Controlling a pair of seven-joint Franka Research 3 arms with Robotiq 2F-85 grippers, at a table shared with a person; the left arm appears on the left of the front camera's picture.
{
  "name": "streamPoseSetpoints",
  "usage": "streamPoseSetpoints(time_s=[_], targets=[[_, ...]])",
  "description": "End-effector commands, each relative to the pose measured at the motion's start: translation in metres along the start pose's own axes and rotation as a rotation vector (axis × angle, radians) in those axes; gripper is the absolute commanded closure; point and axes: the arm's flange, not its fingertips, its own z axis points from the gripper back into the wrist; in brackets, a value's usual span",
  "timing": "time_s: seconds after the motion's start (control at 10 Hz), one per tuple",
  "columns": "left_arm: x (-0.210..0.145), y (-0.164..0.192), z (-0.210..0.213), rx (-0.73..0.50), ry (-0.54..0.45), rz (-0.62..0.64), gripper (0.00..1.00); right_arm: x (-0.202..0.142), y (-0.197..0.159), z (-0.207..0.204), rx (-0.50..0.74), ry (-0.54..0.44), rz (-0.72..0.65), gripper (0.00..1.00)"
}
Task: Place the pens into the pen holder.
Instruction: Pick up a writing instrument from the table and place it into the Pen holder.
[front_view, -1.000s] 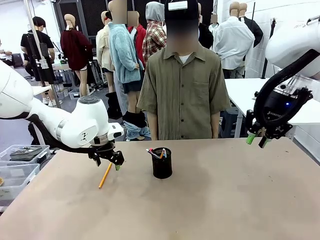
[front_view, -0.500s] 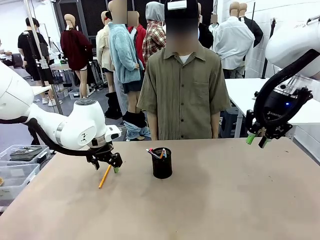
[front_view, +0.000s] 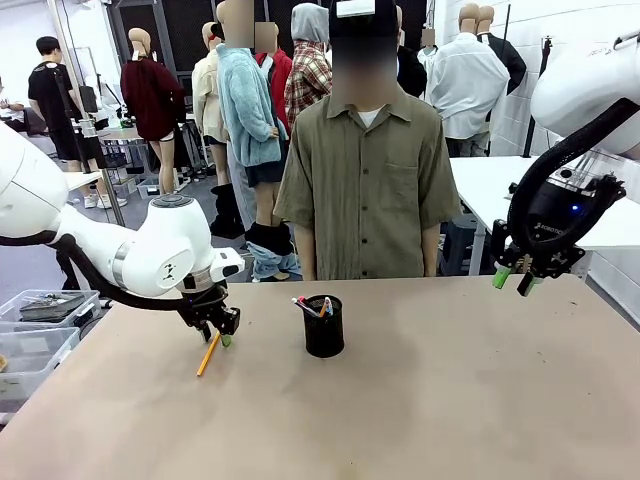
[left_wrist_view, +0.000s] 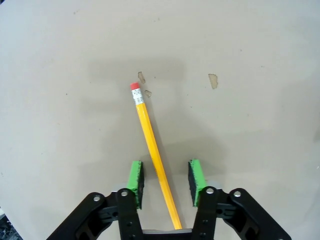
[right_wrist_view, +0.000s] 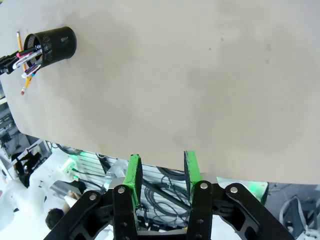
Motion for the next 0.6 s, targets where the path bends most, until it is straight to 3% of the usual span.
streamPoseSetpoints(time_s=[0.0, 0.5], targets=[[-0.0002, 0.0055, -0.0066, -0.017, 0.047, -0.018, 1.00, -0.0020, -0.0017, -0.0044, 0.006, -0.017, 0.017, 0.55], [-0.0024, 0.0085, -0.0068, -0.024, 0.080, -0.029, 1.00, -0.0020, -0.0017, -0.0044, 0.006, -0.017, 0.017, 0.55]])
